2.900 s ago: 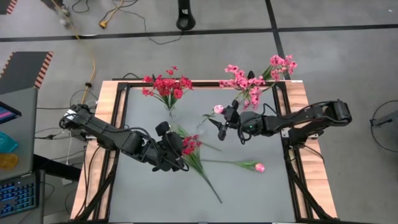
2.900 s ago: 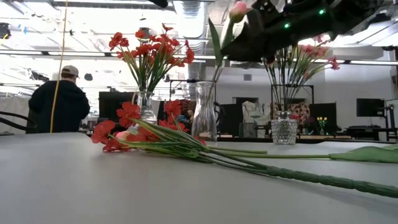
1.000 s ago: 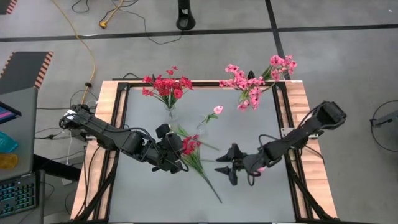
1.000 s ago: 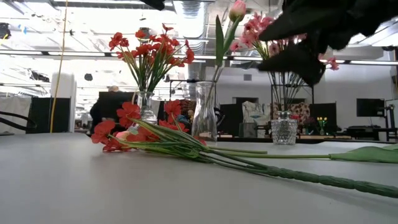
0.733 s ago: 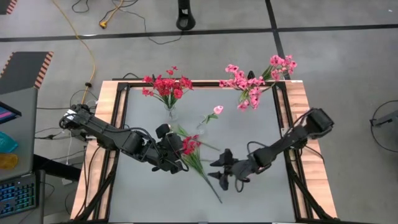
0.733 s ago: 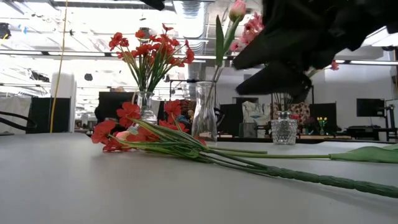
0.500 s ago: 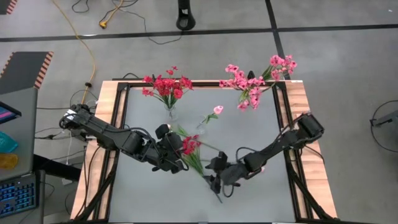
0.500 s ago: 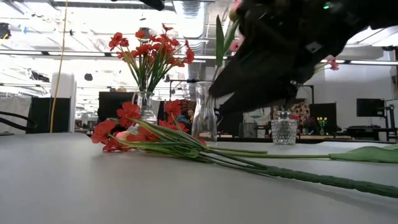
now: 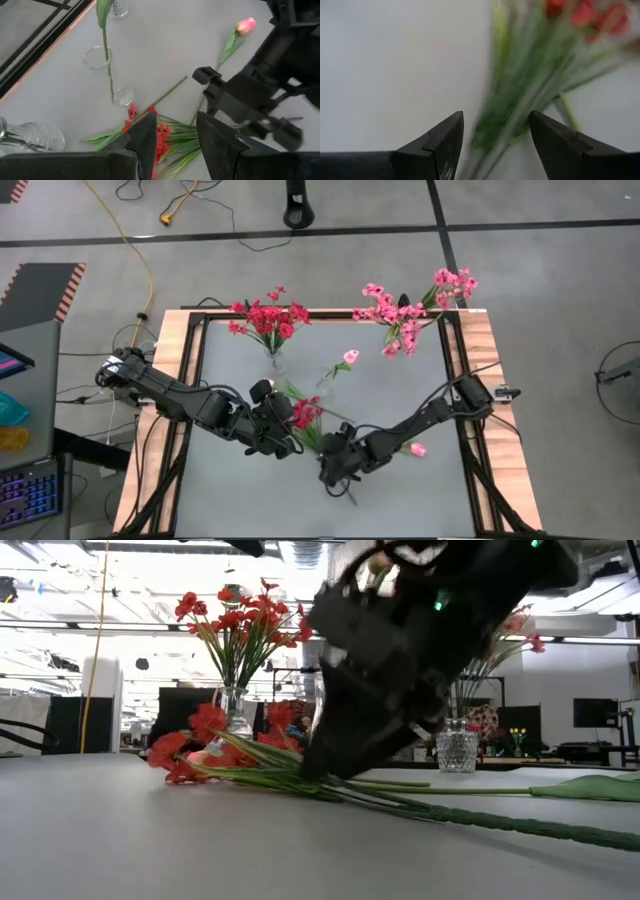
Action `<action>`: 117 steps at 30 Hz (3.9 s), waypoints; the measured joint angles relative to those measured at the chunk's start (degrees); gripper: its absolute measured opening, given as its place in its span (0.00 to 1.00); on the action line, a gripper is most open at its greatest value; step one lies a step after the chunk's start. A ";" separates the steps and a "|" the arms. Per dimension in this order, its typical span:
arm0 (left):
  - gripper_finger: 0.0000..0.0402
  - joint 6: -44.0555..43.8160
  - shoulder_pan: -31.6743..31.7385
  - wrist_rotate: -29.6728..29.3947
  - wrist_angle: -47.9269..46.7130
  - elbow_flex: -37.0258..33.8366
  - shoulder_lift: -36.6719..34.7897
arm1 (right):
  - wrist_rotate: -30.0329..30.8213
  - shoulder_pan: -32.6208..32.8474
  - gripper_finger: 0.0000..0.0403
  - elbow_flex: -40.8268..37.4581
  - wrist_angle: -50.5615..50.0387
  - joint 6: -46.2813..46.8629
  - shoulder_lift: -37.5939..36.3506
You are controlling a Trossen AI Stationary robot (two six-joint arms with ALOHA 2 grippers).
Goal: Sort flowers into vase by color
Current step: Put the red flower into the top left transparent vase
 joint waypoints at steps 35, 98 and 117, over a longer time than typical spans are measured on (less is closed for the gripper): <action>0.32 -3.47 -8.41 -2.06 0.00 0.00 -2.36 | -5.01 -1.66 0.09 0.46 -6.59 6.01 -0.79; 0.32 41.18 -11.94 -15.79 83.14 -26.03 -2.34 | -0.69 -1.92 0.12 0.48 30.20 -45.30 -27.12; 0.32 42.58 -5.05 -0.21 85.91 -26.01 -2.34 | -6.08 -2.01 0.12 0.52 33.28 -48.01 -27.12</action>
